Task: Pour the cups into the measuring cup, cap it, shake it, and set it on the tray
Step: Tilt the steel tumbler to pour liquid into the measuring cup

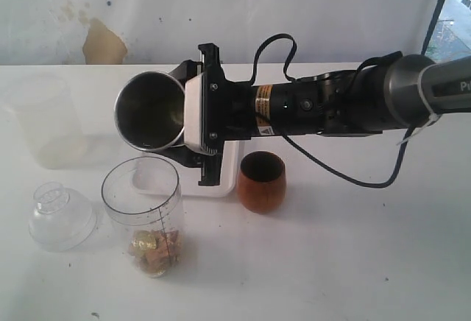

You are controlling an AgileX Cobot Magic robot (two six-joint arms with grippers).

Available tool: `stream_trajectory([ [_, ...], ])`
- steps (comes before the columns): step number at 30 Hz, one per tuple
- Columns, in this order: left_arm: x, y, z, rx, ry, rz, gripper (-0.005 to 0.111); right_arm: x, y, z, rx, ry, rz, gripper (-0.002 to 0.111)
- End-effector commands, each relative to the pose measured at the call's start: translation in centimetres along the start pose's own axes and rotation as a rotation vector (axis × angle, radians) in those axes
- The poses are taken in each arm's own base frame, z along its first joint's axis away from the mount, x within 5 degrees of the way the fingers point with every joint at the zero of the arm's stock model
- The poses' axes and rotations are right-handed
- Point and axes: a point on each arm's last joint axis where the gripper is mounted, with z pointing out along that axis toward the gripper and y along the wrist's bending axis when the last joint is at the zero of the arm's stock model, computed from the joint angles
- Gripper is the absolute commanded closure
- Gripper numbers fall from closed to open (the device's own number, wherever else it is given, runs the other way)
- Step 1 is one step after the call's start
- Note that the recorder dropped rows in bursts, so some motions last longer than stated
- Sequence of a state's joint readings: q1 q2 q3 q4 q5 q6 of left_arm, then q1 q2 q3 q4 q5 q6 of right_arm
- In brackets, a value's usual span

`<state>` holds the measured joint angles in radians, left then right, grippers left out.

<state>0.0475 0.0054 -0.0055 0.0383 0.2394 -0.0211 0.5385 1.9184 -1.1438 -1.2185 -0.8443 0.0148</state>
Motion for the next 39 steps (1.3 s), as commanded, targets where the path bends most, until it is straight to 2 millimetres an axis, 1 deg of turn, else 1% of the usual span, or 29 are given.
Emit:
stream_trajectory([
  [1,0.09,0.00,0.00,0.001,-0.007,0.007,0.107,-1.07,-1.00,-0.32,0.036,-0.044,-0.037,0.108],
  [20,0.09,0.00,0.00,0.001,-0.007,0.007,0.107,-0.81,-0.99,-0.32,0.035,-0.013,-0.165,0.108],
  [27,0.09,0.00,0.00,0.001,-0.007,0.007,0.107,-0.65,-1.13,-0.42,0.036,0.024,-0.193,0.108],
  [39,0.09,0.00,0.00,0.001,-0.007,0.007,0.107,-1.32,-1.94,-1.03,0.053,0.067,-0.249,0.108],
])
